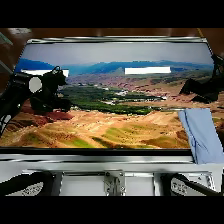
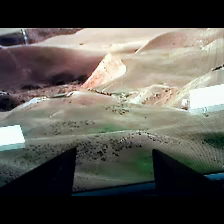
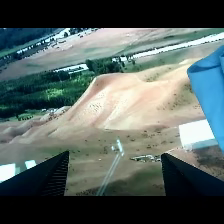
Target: Fold the shirts.
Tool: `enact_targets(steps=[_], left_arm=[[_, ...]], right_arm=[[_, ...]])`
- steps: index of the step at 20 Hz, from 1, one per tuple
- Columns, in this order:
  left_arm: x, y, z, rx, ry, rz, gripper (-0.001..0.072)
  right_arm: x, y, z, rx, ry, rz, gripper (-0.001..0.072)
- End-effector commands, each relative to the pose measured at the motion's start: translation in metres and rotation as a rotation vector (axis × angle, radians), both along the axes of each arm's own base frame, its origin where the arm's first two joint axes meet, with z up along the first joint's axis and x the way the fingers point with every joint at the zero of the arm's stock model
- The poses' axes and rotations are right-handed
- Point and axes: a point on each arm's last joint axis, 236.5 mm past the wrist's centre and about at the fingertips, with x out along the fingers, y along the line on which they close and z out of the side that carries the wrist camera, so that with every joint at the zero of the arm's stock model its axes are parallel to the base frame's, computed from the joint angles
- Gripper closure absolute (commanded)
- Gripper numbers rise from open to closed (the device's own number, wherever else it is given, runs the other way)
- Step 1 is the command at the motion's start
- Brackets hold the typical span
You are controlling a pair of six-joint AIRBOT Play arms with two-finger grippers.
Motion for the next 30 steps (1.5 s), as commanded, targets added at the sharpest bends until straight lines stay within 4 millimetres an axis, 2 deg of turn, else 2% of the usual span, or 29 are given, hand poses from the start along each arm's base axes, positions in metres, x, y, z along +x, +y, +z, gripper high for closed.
enact_targets(steps=[1, 17, 18, 21, 23, 24, 25, 26, 27, 29, 30], left_arm=[[0.0, 0.0, 0.0, 0.001, 0.001, 0.0, 0.0165], [-0.001, -0.002, 0.0, -0.004, 0.002, -0.002, 0.0165], [0.0, -0.006, 0.0, -0.021, 0.001, -0.002, 0.0165], [0.02, -0.026, 0.001, -0.108, -0.07, 0.004, 0.0165], [0.021, -0.043, -0.007, -0.166, -0.047, 0.001, 0.0164], [0.029, -0.043, -0.012, -0.163, -0.064, 0.0, 0.0163], [0.042, -0.039, -0.018, -0.162, -0.087, 0.03, 0.0125], [0.058, -0.028, -0.02, -0.162, -0.112, 0.092, 0.0045], [0.079, -0.009, -0.018, -0.156, -0.141, 0.158, 0.0023], [0.127, 0.042, -0.006, -0.156, -0.203, 0.294, 0.0022], [0.151, 0.074, 0.003, -0.162, -0.236, 0.379, 0.0023]], right_arm=[[0.0, 0.0, 0.0, 0.0, 0.0, 0.0, 0.0024], [0.0, 0.0, 0.0, 0.001, 0.0, 0.0, 0.0024], [0.0, 0.0, 0.0, 0.001, 0.0, 0.0, 0.0024], [0.005, -0.001, 0.002, -0.005, -0.023, -0.004, 0.0024], [0.014, -0.004, 0.005, -0.014, -0.062, -0.013, 0.0024], [0.021, -0.006, 0.007, -0.019, -0.092, -0.019, 0.0024], [0.03, -0.008, 0.011, -0.026, -0.133, -0.028, 0.0025], [0.036, -0.008, 0.014, -0.024, -0.159, -0.032, 0.0024], [0.038, -0.007, 0.015, -0.02, -0.171, -0.034, 0.0024], [0.038, -0.005, 0.015, -0.011, -0.168, -0.031, 0.0025], [0.036, -0.003, 0.014, -0.007, -0.16, -0.024, 0.0024]])
